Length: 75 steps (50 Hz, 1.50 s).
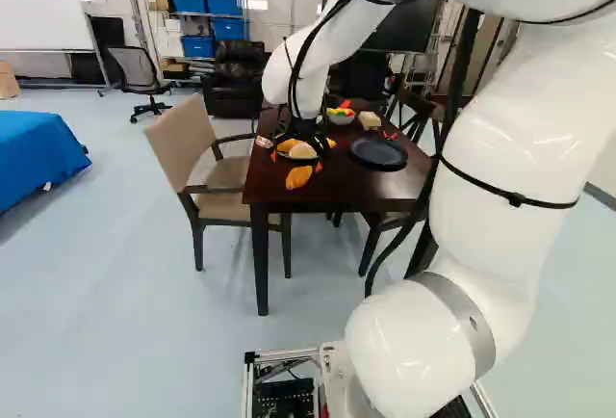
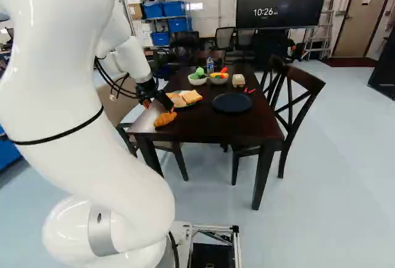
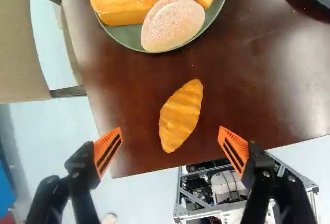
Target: Move the croissant to the empty plate
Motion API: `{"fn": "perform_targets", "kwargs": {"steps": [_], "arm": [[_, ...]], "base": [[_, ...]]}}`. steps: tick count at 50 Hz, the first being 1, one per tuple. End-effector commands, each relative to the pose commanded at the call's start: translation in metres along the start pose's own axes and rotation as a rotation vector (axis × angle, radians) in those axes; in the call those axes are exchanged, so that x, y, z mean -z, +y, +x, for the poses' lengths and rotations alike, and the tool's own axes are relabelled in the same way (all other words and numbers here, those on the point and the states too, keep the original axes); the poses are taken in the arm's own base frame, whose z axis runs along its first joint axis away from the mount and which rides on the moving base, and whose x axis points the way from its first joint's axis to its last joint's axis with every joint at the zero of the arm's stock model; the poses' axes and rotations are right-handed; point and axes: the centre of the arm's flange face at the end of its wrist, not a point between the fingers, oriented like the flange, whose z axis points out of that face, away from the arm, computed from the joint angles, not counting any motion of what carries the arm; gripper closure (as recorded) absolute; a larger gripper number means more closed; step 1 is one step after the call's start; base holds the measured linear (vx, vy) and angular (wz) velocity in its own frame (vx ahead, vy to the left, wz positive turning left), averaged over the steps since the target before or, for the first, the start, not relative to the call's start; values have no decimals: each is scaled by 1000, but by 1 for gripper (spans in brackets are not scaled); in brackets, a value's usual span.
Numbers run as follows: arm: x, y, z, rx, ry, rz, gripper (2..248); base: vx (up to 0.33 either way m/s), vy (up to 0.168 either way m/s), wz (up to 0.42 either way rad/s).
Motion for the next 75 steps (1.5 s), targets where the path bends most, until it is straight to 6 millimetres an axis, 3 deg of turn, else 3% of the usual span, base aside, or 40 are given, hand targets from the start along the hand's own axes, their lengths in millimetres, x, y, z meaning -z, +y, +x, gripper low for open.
{"fn": "perform_targets", "kwargs": {"steps": [21, 75], "arm": [[-32, -4, 2, 4, -37, -22, 3], [-47, 4, 7, -14, -48, -34, 3]], "base": [[0, 0, 0], [0, 0, 0]]}}
